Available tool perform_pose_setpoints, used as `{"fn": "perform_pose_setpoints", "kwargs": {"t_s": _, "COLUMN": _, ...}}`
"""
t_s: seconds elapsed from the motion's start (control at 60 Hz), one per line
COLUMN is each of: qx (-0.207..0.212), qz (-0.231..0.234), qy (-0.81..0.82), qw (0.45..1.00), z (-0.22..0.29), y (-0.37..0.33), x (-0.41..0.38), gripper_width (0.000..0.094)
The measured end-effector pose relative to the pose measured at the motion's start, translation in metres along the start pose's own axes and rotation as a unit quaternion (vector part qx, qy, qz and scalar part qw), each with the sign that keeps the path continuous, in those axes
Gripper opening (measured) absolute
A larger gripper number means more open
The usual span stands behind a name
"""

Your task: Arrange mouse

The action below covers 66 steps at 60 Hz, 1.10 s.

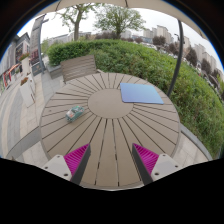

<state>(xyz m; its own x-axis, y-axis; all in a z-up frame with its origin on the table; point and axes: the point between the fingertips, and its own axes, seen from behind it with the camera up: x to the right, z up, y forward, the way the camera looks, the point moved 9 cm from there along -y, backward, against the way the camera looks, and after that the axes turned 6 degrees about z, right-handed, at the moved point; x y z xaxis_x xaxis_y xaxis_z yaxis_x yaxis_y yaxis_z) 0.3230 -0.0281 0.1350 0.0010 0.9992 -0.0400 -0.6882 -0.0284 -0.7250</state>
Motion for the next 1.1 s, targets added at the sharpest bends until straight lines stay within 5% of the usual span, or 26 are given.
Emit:
{"fn": "perform_pose_setpoints", "kwargs": {"t_s": 0.45, "qx": 0.01, "qz": 0.028, "qy": -0.006, "qw": 1.0, "z": 0.014, "y": 0.073, "x": -0.158, "gripper_width": 0.0856}}
{"fn": "perform_pose_setpoints", "kwargs": {"t_s": 1.1, "qx": 0.062, "qz": 0.025, "qy": 0.022, "qw": 0.998, "z": 0.061, "y": 0.185, "x": -0.166, "gripper_width": 0.0863}}
